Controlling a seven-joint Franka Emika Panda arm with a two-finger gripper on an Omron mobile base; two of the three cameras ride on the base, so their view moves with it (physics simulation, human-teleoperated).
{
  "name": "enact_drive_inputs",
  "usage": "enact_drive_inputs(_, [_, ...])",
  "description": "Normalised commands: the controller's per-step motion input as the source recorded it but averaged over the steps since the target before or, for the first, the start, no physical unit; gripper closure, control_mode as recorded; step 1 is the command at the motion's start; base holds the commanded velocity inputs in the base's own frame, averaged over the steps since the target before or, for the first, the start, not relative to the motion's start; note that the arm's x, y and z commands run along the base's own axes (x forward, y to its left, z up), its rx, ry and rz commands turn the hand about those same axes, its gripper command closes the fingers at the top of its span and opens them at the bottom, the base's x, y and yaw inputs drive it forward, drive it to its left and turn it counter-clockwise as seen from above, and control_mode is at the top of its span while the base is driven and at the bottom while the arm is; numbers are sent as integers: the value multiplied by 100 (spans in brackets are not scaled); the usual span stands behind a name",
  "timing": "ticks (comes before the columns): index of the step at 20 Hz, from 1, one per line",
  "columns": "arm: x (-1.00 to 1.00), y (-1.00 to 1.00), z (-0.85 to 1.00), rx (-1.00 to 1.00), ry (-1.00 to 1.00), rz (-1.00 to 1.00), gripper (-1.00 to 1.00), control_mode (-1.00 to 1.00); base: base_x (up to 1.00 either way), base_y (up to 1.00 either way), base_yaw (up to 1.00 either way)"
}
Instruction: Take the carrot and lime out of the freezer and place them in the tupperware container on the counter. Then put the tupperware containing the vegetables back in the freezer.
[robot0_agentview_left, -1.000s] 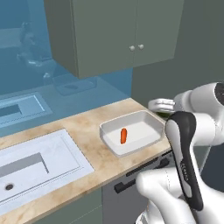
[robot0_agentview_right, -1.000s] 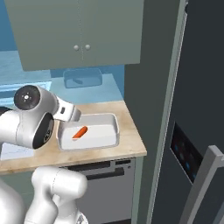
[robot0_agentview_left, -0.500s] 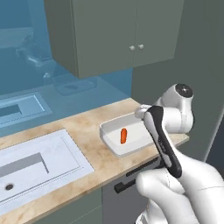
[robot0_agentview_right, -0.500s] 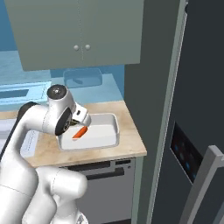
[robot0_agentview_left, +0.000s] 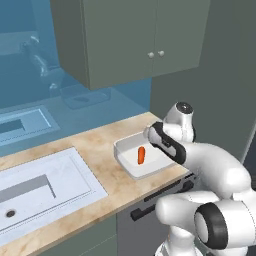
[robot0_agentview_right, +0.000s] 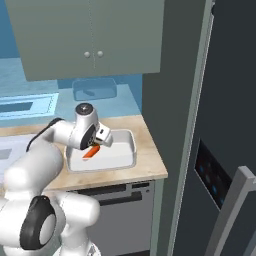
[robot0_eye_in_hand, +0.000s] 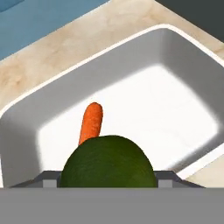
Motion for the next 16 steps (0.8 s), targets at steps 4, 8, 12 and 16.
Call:
enact_drive_inputs(4, [78, 0, -42, -4, 8, 0, 100, -100, 0, 0, 0])
enact_drive_inputs(8, [50, -11, -42, -4, 1, 0, 100, -100, 0, 0, 0])
enact_drive_inputs(12, [15, -17, -59, -2, 4, 0, 100, -100, 0, 0, 0])
enact_drive_inputs(16, [0, -7, -64, 0, 3, 0, 100, -100, 0, 0, 0])
